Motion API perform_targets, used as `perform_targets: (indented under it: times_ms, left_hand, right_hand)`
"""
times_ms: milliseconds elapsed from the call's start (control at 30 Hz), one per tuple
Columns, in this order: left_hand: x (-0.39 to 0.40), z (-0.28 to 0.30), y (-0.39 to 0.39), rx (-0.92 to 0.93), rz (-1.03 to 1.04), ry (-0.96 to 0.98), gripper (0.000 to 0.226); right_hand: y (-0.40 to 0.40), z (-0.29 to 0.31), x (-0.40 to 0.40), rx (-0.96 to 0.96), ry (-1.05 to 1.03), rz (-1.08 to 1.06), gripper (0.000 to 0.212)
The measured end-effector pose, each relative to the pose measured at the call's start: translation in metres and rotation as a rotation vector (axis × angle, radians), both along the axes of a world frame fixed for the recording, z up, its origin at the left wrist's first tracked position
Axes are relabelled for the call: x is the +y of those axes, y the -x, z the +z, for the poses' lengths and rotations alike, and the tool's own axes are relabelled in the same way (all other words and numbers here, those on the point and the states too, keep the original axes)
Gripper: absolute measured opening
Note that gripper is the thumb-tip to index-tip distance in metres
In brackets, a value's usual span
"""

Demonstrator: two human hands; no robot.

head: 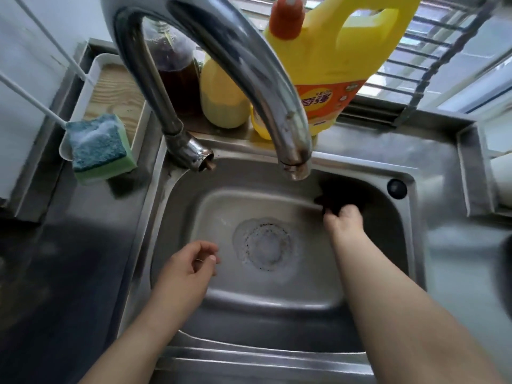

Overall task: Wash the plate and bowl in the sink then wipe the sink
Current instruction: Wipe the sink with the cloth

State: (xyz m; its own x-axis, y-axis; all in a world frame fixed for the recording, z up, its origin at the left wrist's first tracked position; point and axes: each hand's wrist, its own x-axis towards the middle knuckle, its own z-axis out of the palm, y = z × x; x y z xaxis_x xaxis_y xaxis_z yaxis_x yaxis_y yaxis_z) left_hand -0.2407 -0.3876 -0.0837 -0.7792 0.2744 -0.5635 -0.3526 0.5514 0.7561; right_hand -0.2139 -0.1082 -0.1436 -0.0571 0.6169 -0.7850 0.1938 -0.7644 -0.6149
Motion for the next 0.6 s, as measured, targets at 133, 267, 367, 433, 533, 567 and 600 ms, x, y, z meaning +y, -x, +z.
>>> perform_targets:
  times_ms: [133,267,367,433,533,567,600]
  left_hand:
    - [0.006,-0.003,-0.012,-0.019,-0.004,-0.008,0.028]
    - [0.01,-0.002,-0.014,-0.018,-0.011,-0.008,0.027]
    - [0.007,0.004,-0.012,-0.003,0.011,-0.014,0.025]
    - [0.003,0.009,-0.009,0.008,0.037,-0.029,0.026]
    - [-0.003,0.015,-0.004,0.01,0.063,-0.034,0.025]
    - [-0.005,0.017,-0.003,0.01,0.076,-0.034,0.025]
    - [-0.008,0.019,-0.002,0.009,0.093,-0.036,0.024]
  right_hand:
    - [0.039,-0.008,-0.007,0.254,0.147,-0.116,0.03]
    - [0.013,-0.002,0.005,-0.005,-0.052,0.085,0.03]
    - [-0.026,0.006,0.012,0.024,-0.092,0.05,0.034]
    - [-0.04,0.018,0.005,0.034,-0.137,0.116,0.039]
    - [-0.042,0.033,-0.013,0.019,-0.215,0.418,0.058]
    - [-0.032,0.031,-0.022,-0.007,-0.208,0.527,0.061]
    - [-0.02,0.03,-0.034,-0.05,-0.223,0.66,0.062]
